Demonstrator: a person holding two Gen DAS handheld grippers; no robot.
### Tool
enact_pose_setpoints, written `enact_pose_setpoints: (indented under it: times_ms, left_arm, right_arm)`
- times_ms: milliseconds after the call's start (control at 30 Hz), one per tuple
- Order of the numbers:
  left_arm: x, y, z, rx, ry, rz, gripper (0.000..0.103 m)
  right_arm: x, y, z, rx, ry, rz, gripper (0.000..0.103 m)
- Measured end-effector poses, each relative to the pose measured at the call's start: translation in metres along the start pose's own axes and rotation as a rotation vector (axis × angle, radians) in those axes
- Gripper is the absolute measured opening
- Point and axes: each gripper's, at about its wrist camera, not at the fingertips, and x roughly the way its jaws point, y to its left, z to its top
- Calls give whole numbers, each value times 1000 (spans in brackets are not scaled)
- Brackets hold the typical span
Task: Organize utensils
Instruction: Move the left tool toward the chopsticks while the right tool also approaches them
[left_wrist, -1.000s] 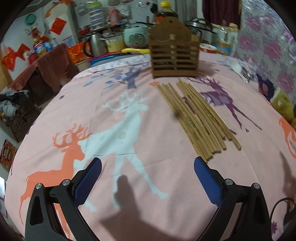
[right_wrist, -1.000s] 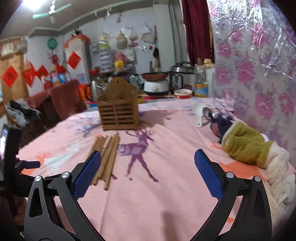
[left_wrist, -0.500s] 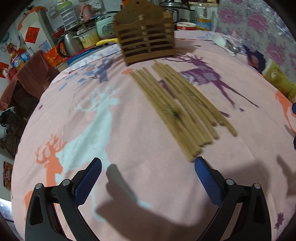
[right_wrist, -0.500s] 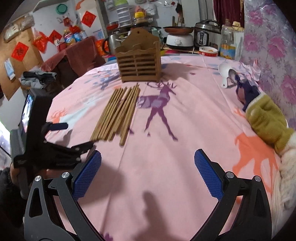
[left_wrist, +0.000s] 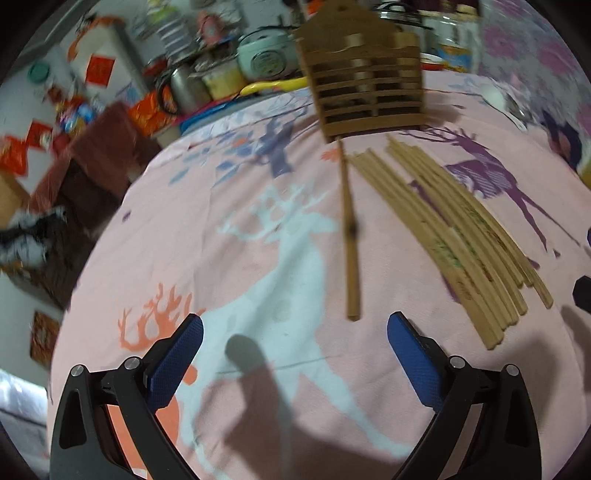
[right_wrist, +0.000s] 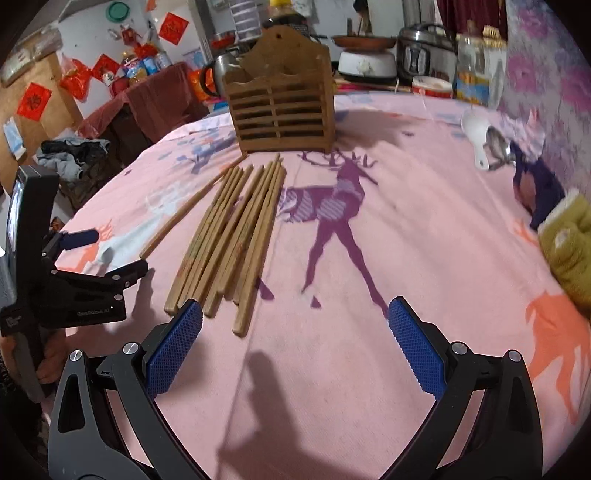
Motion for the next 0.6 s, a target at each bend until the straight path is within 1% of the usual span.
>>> enact_pose_setpoints:
  times_ms: [100,167,200,267,400,433,500,567,600]
  left_arm:
    - [3,0,2,-11,3,17,96]
    - [6,5,2,-39,14,15,96]
    - [8,10,2,-66,25,12,97]
    - [14,19,3,-112,50,-26,99]
    - [25,38,1,-224,102,-156,99]
    - [25,38,1,-225,102,-153,99]
    - [24,35,0,-215,95,-137,99]
    - [24,35,1,-215,95,-137,99]
    - [24,36,0,-218,96,-141,99]
  right_arm:
    - [-6,-2,-4,4,-21,12,97]
    - [-4,2,-7,-20,-5,1,97]
    - [0,7,-10,-47,21,-20,97]
    - [5,16,-11,-96,56,-59,97]
    - [18,26,-14,-152,115,-114,96]
    - [20,29,-14,-166,120,-124,96]
    - [19,32,-13,-195,109,-149,89]
    - [20,30,-8,-228,84,-219,78]
    - [22,26,-5,-222,81,-231,75]
